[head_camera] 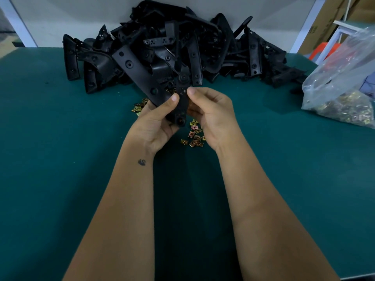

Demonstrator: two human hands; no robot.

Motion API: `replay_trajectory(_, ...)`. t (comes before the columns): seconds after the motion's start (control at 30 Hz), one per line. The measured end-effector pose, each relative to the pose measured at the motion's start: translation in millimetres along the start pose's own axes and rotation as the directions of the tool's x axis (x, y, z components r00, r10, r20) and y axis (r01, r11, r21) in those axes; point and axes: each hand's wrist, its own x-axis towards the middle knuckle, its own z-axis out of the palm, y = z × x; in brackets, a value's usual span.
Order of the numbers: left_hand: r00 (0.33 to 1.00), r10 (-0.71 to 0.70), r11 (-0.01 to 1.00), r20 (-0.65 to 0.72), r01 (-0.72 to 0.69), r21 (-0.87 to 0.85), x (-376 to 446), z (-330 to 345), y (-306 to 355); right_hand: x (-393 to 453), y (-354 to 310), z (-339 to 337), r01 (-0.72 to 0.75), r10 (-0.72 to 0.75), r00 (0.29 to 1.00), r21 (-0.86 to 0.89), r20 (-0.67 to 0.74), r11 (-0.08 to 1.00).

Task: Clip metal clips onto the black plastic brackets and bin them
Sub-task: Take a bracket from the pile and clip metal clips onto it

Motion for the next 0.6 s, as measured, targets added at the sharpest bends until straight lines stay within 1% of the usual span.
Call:
replay_trajectory(0.07, 1.000, 0.011, 0.999, -0.021, -0.010, 0.049, 1, 0, -1, 1, 2, 0, 0.019, -0.023, 0.999, -0.075, -0.047, 0.997)
replay_trajectory(0.2, 0.997, 0.058, 0.991, -0.050, -0.052, 0.123, 2, 0, -2, 1, 6, 1, 0.056, -0.072, 0.993, -0.153, -0.098, 0.987)
replay_trajectory(0.23, 0.997, 0.056, 0.991, -0.050, -0.049, 0.126, 2, 0, -2, 1, 6, 2, 0.044, -0.056, 0.994, -0.138, -0.088, 0.990)
replay_trajectory(0.3, 0.999, 0.029, 0.995, -0.028, -0.026, 0.096, 2, -2, -1, -1, 5, 2, -0.006, 0.005, 0.999, -0.052, -0.037, 0.999)
replay_trajectory(0.37, 1.000, -0.005, 0.998, 0.027, 0.003, 0.057, 1, -2, 0, -3, 1, 2, -0.057, 0.056, 0.998, 0.038, 0.035, 0.998)
replay_trajectory(0.43, 0.997, -0.026, 0.999, 0.067, 0.023, 0.040, -1, -2, 1, -5, -2, 1, -0.075, 0.067, 0.993, 0.078, 0.097, 0.994)
replay_trajectory(0.5, 0.997, -0.028, 0.998, 0.070, 0.025, 0.052, -2, -2, 2, -5, -5, -1, -0.058, 0.051, 0.992, 0.060, 0.119, 0.996)
replay_trajectory(0.6, 0.999, -0.010, 0.997, 0.041, 0.007, 0.081, -2, -2, 2, -3, -4, -3, 0.001, 0.002, 0.997, -0.040, 0.073, 0.999)
